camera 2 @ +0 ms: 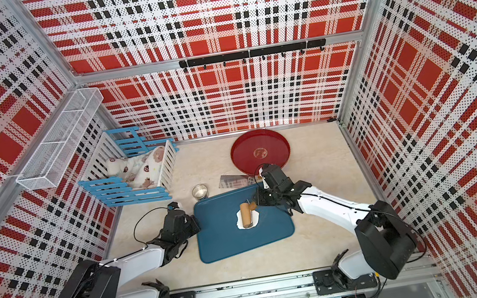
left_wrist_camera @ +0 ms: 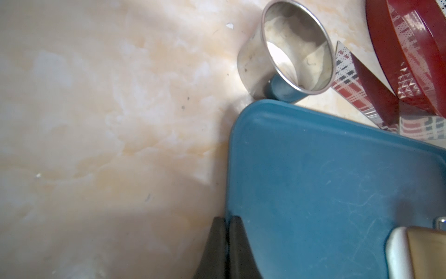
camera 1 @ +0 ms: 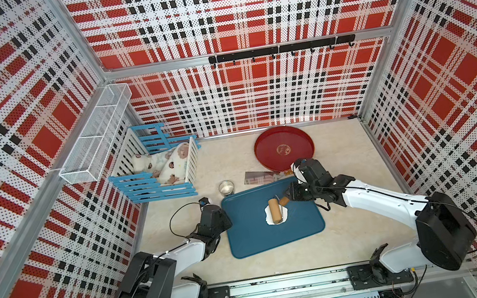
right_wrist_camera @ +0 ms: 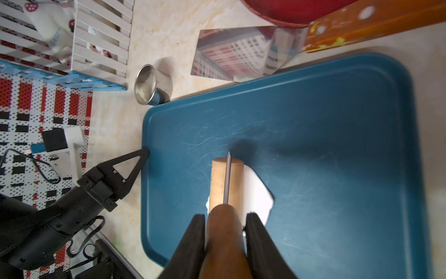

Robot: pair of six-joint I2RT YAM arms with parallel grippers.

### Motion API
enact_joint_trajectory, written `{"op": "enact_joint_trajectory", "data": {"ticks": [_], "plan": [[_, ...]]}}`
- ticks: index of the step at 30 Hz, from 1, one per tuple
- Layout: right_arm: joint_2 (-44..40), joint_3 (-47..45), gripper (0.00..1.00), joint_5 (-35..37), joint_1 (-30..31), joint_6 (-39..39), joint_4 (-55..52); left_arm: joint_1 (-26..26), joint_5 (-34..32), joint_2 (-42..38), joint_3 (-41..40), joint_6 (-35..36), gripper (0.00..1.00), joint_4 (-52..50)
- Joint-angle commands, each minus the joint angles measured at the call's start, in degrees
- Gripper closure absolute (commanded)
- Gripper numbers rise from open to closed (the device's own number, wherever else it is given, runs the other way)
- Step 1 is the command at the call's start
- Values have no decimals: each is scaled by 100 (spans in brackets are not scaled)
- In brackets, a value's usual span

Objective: Roll out the dumpling wrappers from the dough
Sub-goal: Flatten out the dough on the work surface.

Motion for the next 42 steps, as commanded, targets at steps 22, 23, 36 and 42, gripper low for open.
{"op": "enact_joint_trajectory", "data": {"ticks": [22,23,36,42], "plan": [[32,-817,100,857,-412,-673,-2610,103,-229,-243,23,-210,100,340],[92,-802,100,846,-368,-657,-2592,103,-214,-243,23,-203,100,341],[592,-815,100,729,-45,-532,-2341,103,-195,-218,14,-192,100,367],[700,-790,100,692,31,-514,-2293,103,-188,-217,5,-201,100,376]]}}
